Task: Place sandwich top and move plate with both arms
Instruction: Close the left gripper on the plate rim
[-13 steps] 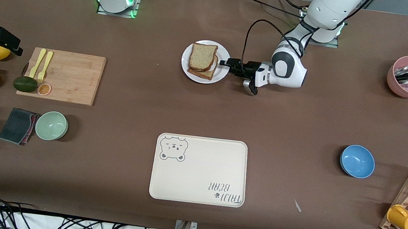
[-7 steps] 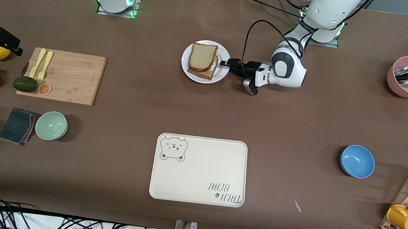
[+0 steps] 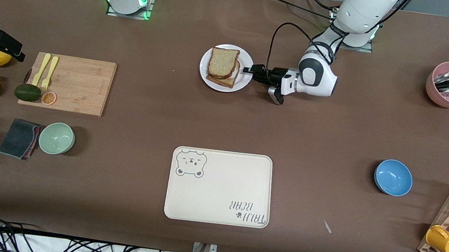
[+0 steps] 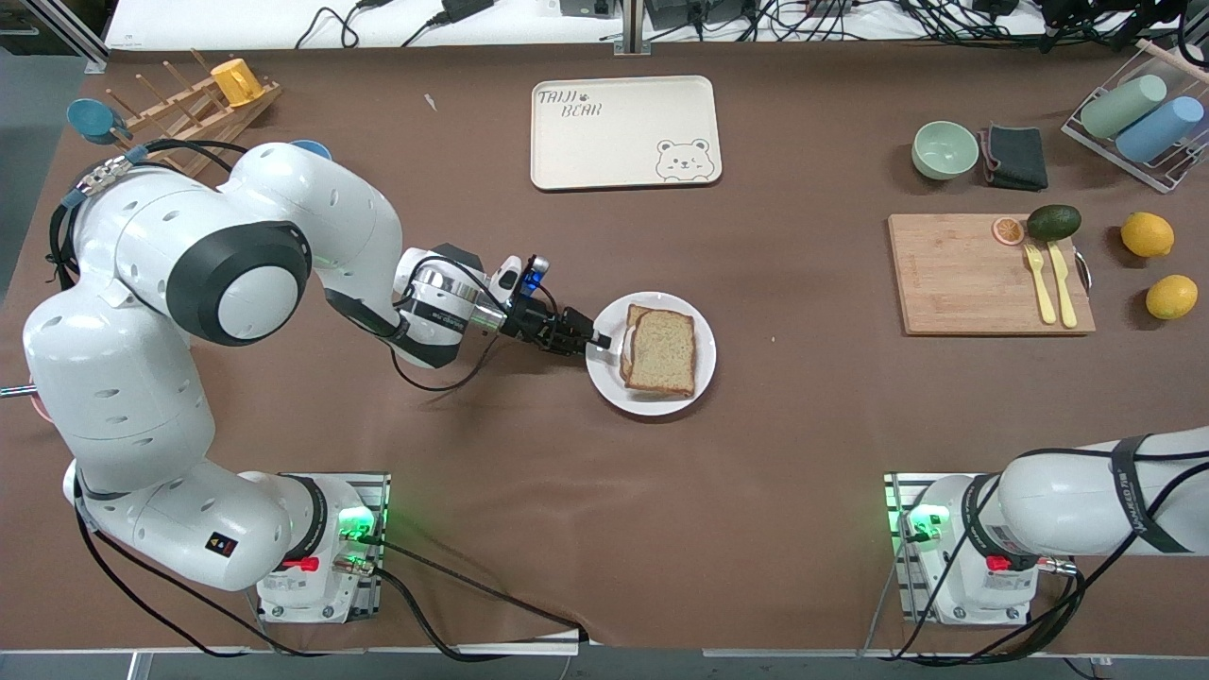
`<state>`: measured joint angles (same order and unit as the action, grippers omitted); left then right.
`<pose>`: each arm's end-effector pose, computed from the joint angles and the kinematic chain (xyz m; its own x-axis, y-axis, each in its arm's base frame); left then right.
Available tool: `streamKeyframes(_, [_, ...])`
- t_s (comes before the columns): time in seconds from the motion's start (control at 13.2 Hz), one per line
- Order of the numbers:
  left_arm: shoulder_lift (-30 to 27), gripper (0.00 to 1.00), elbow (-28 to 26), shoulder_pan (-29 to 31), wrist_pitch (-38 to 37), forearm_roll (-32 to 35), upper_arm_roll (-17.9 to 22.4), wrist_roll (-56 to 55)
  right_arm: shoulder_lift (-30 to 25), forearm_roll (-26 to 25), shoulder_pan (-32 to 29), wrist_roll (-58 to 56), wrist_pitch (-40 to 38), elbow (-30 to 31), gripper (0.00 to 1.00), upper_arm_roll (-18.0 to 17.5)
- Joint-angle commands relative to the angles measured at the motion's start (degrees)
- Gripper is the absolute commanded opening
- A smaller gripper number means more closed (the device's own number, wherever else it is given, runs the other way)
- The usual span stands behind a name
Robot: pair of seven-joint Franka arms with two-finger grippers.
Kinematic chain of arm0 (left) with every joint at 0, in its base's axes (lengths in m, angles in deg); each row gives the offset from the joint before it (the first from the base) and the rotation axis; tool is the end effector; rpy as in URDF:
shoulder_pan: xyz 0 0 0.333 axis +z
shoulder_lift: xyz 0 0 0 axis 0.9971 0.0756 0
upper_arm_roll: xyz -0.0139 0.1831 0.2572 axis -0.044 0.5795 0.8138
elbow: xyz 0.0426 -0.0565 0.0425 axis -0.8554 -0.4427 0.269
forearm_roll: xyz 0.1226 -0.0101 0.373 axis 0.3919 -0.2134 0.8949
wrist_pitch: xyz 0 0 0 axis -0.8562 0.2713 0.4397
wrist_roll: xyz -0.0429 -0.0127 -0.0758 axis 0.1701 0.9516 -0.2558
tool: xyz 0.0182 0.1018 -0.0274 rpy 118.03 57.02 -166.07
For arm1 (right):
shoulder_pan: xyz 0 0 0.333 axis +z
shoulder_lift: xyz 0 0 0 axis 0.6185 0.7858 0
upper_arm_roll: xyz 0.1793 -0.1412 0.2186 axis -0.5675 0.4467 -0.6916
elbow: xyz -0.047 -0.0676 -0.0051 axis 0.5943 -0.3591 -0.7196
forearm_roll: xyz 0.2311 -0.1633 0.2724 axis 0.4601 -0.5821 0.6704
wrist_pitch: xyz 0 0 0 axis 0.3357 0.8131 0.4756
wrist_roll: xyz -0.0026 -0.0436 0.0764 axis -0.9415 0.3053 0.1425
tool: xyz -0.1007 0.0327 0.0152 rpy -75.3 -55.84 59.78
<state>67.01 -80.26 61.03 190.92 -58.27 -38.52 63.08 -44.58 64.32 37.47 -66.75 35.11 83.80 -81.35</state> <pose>0.3378 -0.3082 0.0910 0.9683 -0.1941 -0.1571 0.0636 -0.4166 0.9069 0.5654 -0.0439 0.5832 0.9997 0.0046 -0.0236 0.0045 -1.0000 -0.0016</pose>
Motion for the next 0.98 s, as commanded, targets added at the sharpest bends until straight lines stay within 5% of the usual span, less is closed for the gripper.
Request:
streamKeyframes(0.0, [0.9, 0.42, -0.3, -0.8, 0.6, -2.0, 0.0, 2.4, 0.2, -0.2, -0.6, 0.4, -1.1, -1.1, 1.00, -0.4])
streamKeyframes(0.15, [0.9, 0.39, -0.3, -0.8, 0.6, -2.0, -0.2, 2.4, 0.3, -0.2, -0.6, 0.4, -1.1, -1.1, 1.00, -0.4])
streamKeyframes(0.68, [0.7, 0.01, 0.0, -0.2, 0.6, -2.0, -0.6, 2.4, 0.3, -0.2, -0.7, 0.4, -1.1, -1.1, 1.00, -0.4])
streamKeyframes(0.91, [0.3, 0.00, 0.3, 0.2, 0.6, -2.0, -0.5, 2.2, 0.3, -0.2, -0.7, 0.4, -1.1, -1.1, 1.00, -0.4])
